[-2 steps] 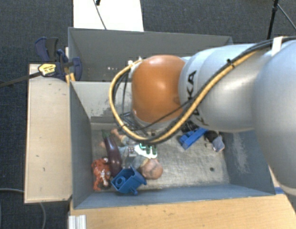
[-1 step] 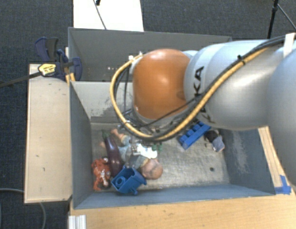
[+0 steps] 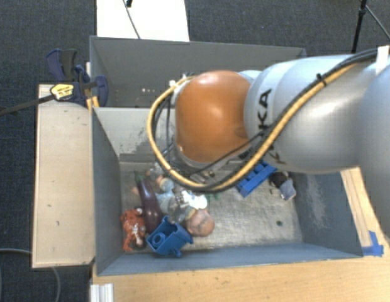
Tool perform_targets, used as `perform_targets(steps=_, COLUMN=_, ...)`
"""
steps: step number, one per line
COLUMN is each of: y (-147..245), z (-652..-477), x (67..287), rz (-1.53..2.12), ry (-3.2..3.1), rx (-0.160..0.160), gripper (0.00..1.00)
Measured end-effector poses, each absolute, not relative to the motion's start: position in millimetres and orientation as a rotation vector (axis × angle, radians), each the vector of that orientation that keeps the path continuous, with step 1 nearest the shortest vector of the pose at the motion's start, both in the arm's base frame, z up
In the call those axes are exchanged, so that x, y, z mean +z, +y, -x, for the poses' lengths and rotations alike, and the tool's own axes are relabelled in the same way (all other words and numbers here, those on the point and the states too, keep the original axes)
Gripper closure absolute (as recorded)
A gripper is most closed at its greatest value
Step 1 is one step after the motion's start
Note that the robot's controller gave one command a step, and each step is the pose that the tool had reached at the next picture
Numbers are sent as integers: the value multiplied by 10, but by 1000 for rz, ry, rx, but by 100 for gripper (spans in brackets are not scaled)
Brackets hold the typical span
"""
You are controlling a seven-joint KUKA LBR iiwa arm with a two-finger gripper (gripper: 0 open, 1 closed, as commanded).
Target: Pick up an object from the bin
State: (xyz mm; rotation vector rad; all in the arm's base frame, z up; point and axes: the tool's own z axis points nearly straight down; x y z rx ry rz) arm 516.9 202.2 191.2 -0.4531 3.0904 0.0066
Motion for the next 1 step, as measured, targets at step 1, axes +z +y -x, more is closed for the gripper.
perform_targets(steps=1, y=2034, z=-5256, x=1267, rz=504, ry=3094, rx=3, gripper=0)
